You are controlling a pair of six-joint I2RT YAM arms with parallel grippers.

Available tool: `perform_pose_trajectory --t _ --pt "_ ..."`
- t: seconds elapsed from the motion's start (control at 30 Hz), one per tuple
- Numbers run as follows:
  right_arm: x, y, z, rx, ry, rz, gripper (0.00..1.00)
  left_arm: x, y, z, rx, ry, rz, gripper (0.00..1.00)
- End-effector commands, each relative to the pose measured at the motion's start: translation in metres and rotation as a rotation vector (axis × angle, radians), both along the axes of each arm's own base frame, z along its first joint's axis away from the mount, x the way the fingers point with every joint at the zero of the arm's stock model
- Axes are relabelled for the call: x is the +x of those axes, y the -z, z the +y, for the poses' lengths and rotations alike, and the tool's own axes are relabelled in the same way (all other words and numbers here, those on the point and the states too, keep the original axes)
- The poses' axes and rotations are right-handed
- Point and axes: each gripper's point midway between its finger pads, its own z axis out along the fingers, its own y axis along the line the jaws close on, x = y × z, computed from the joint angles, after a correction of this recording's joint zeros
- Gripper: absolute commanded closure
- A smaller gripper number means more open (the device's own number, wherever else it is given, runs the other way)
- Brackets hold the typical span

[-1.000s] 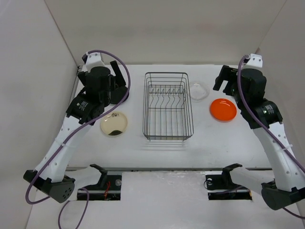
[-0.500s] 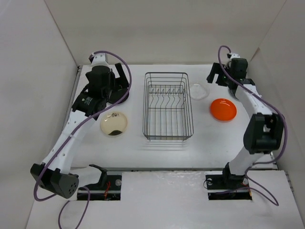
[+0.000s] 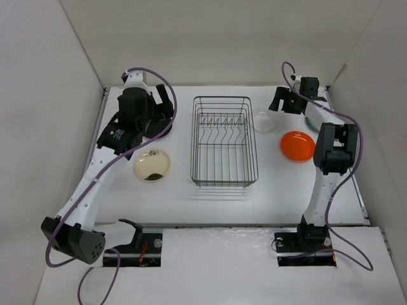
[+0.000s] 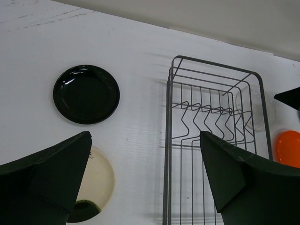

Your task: Load the plates into the dish rack

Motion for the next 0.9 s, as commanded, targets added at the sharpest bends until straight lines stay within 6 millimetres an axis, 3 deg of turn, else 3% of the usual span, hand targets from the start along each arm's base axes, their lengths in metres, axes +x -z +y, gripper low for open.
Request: perform_pose_trajectory --t 0.0,0.07,0.3,0.6,0.7,0.87 --pt "0.007 -0.02 -0.005 -0.011 -0.048 -0.037 0.09 0.002 -0.011 -0.002 -0.015 0.016 -0.05 0.0" --pt "0.007 -0.008 -0.008 -0.007 -0.054 -0.013 0.09 0.002 -0.011 -0.004 -0.019 0.028 -0.048 0.0" --pt "-0.007 0.015 0.008 0.056 -0.143 0.062 0.13 0.002 -0.011 -0.004 -0.019 0.028 -0.048 0.0" --pt "-0.013 0.038 0.003 0.04 -0.116 0.126 0.17 0.002 -0.015 -0.004 -0.023 0.028 -0.057 0.0" --pt "-0.012 0.039 0.003 0.057 -0.1 0.134 0.26 0.002 -0.015 -0.004 -0.023 0.028 -0.057 0.0" --pt "-0.012 0.05 0.0 0.06 -0.059 0.17 0.52 0.001 -0.013 -0.004 -0.019 0.028 -0.048 0.0"
